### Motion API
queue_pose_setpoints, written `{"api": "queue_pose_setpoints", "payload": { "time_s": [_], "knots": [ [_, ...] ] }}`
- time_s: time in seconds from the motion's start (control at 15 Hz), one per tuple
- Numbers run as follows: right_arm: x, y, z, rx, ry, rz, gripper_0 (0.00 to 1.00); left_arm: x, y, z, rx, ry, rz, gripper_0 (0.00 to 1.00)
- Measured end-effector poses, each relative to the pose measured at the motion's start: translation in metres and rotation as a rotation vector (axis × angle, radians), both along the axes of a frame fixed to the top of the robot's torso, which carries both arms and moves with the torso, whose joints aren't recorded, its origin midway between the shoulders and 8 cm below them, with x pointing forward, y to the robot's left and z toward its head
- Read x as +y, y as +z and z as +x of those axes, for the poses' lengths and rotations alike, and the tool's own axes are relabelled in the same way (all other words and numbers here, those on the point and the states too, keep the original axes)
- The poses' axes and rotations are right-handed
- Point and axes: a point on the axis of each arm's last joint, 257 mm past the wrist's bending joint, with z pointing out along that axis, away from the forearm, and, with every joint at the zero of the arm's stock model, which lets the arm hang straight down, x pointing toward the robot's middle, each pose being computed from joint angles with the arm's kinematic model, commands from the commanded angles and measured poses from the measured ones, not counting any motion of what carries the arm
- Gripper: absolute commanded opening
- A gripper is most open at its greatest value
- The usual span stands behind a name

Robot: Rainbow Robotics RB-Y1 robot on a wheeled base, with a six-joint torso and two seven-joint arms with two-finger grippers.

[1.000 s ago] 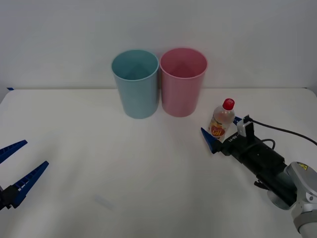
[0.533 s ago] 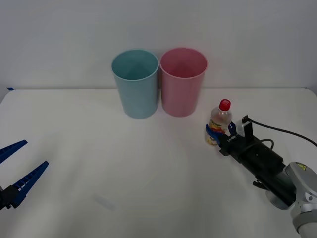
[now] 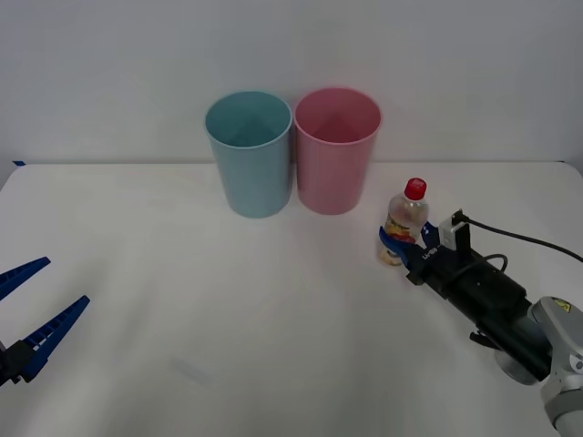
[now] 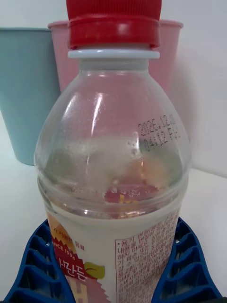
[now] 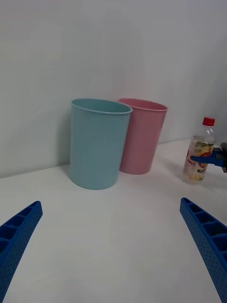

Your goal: Grasp the object on the table and drop it into the matching bin: aluminum can to the light blue bin, PET bottle to the pink bin.

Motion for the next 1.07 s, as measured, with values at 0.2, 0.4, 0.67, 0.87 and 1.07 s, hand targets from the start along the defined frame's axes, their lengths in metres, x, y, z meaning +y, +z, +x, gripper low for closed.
{"api": "queue_pose_setpoints", "payload": {
  "time_s": [0.2, 0.4, 0.67, 0.87, 1.07],
  "knots": [
    [-0.001, 0.016, -0.012, 0.003, 0.026, 0.036, 0.0, 0.0, 0.0, 0.0, 0.0, 0.0, 0.0, 1.0],
    [0.001, 0.039, -0.024, 0.009, 0.058, 0.087, 0.0, 0.0, 0.0, 0.0, 0.0, 0.0, 0.0, 1.0],
    [0.003, 0.08, -0.039, 0.006, 0.096, 0.155, 0.0, 0.0, 0.0, 0.0, 0.0, 0.0, 0.0, 1.0],
    [0.004, 0.113, -0.047, 0.001, 0.128, 0.19, 0.0, 0.0, 0.0, 0.0, 0.0, 0.0, 0.0, 1.0],
    [0.007, 0.146, -0.053, -0.002, 0.165, 0.22, 0.0, 0.0, 0.0, 0.0, 0.0, 0.0, 0.0, 1.0]
  ]
}}
